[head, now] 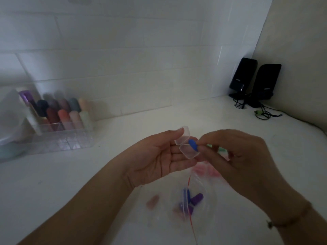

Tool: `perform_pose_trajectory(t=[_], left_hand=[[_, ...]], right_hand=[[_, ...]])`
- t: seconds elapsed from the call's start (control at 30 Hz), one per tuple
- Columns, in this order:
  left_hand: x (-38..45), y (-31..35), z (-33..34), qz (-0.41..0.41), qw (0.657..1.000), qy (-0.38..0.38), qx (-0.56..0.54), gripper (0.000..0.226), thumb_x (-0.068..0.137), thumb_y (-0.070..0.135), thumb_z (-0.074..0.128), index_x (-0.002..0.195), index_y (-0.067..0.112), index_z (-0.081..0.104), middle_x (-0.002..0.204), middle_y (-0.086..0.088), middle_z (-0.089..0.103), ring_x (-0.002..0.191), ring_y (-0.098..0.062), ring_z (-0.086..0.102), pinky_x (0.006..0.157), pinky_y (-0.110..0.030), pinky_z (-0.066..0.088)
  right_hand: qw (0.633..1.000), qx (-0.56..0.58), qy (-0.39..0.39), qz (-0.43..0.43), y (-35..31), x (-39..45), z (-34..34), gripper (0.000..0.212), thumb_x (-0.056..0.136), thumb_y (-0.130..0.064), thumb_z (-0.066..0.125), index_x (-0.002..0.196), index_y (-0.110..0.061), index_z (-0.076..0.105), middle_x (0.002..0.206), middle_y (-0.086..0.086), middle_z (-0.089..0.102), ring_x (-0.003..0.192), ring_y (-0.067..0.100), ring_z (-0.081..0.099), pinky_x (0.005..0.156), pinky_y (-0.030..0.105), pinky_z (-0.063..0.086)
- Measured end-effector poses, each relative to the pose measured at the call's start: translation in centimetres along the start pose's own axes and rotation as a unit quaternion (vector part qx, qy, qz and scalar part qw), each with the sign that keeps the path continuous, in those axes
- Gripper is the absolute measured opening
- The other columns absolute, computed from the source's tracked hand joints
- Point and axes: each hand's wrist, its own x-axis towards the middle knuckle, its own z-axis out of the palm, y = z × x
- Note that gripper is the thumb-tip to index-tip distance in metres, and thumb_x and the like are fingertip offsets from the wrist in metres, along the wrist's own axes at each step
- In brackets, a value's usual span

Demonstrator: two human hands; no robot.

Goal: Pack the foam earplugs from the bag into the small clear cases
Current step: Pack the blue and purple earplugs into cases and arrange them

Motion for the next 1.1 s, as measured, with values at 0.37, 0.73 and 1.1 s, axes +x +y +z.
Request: perform_pose_trajectory(t=[0.37, 0.73, 1.1], left_hand=[[0.0, 0.0, -0.2, -0.015, 0.999, 0.009, 0.035, 0.053, 0.073, 0.033, 0.07, 0.11, -0.006, 0.068, 0.112, -0.028, 0.065, 0.095, -0.03, 0.069, 0.088, -0.037, 0.057], [0.1, 0.6, -0.6, 0.021, 0.997, 0.073, -0.013, 0.06, 0.082, 0.029, 0.059, 0.124, -0.014, 0.052, 0.118, -0.034, 0.062, 0.098, -0.036, 0.069, 0.086, -0.035, 0.054], [0.3, 0.5, -0.9, 0.02, 0.995, 0.092, -0.016, 0.064, 0.082, 0.029, 0.06, 0.13, -0.013, 0.049, 0.124, -0.034, 0.059, 0.105, -0.038, 0.066, 0.084, -0.035, 0.055]], right_hand=[[0.998, 0.003, -0.053, -0.029, 0.0, -0.1, 1.1, 0.019, 0.086, -0.031, 0.055, 0.091, -0.024, 0.072, 0.095, -0.013, 0.068, 0.076, 0.002, 0.062, 0.065, 0.025, 0.056], [0.922, 0.003, -0.386, 0.007, -1.8, -0.4, -2.7, 0.017, 0.086, -0.054, 0.056, 0.1, -0.057, 0.065, 0.058, -0.027, 0.055, 0.058, -0.002, 0.053, 0.058, 0.009, 0.035], [0.907, -0.183, -0.378, -0.033, -4.2, -0.5, 1.1, 0.03, 0.097, -0.035, 0.044, 0.126, -0.033, 0.052, 0.105, 0.0, 0.063, 0.097, 0.023, 0.06, 0.058, 0.022, 0.029]])
